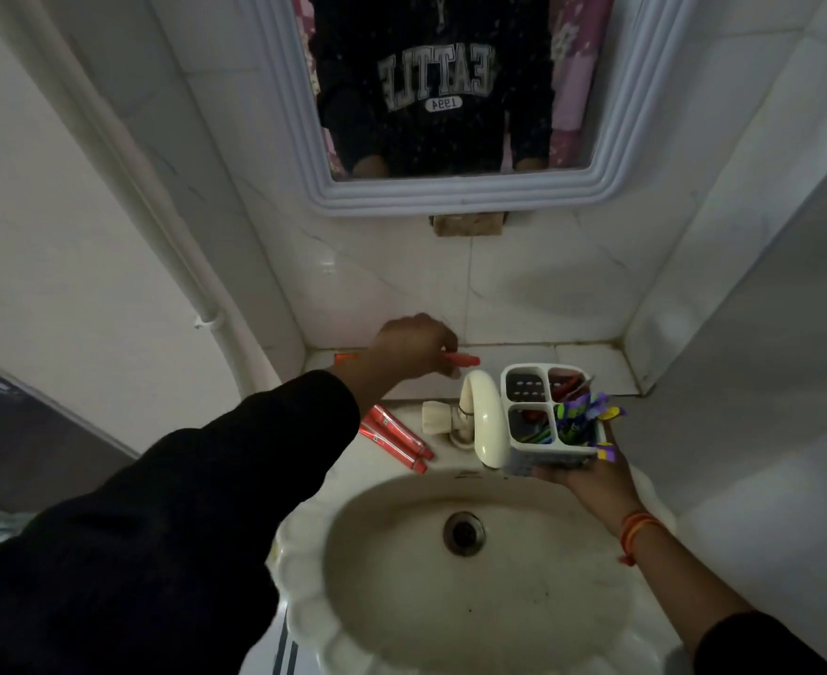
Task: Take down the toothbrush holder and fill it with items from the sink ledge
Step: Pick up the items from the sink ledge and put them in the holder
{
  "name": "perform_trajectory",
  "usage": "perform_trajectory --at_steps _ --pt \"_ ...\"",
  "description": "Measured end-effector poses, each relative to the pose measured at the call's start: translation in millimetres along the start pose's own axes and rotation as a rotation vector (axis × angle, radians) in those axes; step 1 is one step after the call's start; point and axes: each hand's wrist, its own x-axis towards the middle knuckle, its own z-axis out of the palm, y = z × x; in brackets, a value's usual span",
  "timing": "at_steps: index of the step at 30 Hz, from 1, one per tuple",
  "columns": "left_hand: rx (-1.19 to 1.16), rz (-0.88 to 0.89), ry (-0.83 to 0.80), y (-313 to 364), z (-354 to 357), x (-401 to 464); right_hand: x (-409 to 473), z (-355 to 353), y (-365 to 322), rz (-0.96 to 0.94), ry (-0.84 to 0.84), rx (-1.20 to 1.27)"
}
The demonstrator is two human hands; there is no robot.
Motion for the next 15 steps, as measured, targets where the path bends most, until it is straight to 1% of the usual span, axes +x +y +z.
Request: perform_trajectory --at_steps 4,7,9,13,15 --pt "-0.020 0.047 0.048 38.7 -48.2 -0.4 0.3 -1.0 1.1 0.021 -0.004 -0.011" --pt "-0.074 0.083 0.036 68.5 -81.9 -6.3 1.5 -1.2 2.3 0.029 -0.004 0.008" --pt "-0.063 0.116 0.022 86.6 -95.5 -11.8 1.6 -1.1 1.7 0.017 -0.009 0.004" --pt "-0.016 0.126 -0.088 115.0 -85.6 -11.9 2.3 -1.7 1.3 0.003 -0.013 0.017" --pt "0.042 0.122 -0.092 126.0 -70.3 -12.5 3.5 -1.0 1.7 -0.002 -0.011 0.037"
